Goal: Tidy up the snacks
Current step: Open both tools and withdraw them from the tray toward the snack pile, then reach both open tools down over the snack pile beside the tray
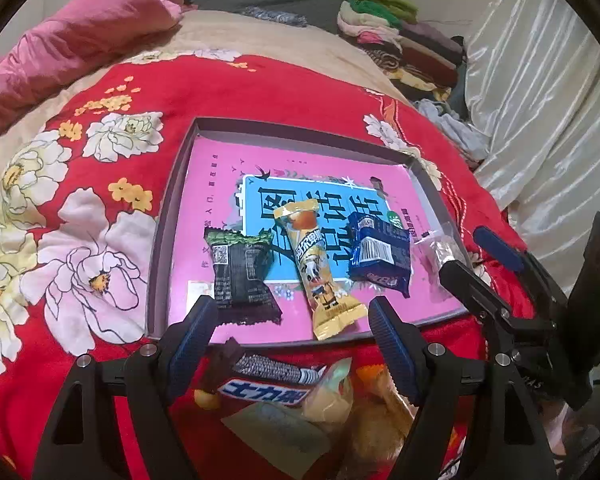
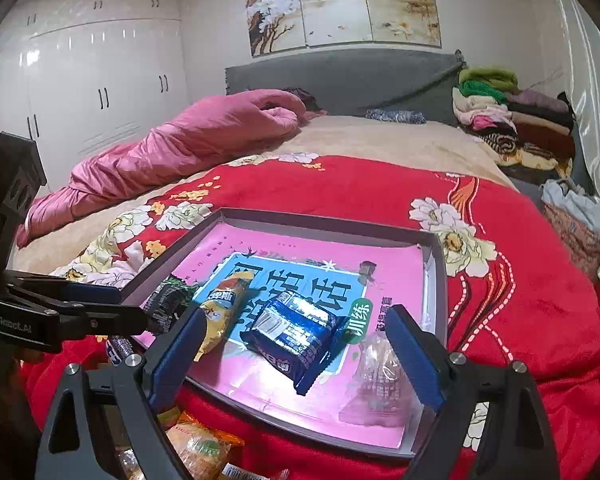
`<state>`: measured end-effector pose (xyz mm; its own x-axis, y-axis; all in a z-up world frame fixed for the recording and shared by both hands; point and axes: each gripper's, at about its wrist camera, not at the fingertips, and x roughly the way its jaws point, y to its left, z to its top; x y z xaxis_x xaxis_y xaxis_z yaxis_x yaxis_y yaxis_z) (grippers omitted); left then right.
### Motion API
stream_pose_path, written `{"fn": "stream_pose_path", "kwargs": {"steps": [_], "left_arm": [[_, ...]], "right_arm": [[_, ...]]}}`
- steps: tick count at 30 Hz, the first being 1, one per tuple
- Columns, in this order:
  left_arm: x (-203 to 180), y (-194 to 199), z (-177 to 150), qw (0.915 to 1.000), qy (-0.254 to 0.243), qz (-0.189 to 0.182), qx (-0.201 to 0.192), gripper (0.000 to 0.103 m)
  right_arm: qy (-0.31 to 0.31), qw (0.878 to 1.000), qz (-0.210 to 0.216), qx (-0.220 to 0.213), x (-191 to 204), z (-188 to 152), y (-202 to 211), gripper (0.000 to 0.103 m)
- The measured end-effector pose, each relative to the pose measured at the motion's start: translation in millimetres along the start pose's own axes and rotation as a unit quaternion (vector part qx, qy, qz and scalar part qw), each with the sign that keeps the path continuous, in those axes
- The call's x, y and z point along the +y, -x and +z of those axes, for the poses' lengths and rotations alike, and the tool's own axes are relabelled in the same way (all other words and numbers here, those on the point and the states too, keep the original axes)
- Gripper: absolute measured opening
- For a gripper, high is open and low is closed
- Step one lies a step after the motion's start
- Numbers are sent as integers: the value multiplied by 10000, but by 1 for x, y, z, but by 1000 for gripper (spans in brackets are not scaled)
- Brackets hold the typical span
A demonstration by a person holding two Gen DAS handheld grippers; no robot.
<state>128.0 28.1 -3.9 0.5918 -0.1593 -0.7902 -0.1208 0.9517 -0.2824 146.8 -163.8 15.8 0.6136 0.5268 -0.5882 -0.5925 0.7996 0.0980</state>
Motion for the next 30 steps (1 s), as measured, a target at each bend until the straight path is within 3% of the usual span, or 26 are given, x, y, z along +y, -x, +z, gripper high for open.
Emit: {"fn": "stream_pose_path", "kwargs": {"steps": [10, 19, 30], "left_arm": [[14, 10, -6, 10000, 1, 99, 1, 79], [26, 20, -8, 9999, 90, 121, -60, 79], [38, 26, -15, 9998, 125, 120, -15, 79]], "right_arm": [[180, 9998, 89, -89, 10, -1, 7, 99], [-296, 9985, 245, -382, -1, 2, 28, 102], [-827, 9957, 362, -187, -13, -1, 43, 102]]}}
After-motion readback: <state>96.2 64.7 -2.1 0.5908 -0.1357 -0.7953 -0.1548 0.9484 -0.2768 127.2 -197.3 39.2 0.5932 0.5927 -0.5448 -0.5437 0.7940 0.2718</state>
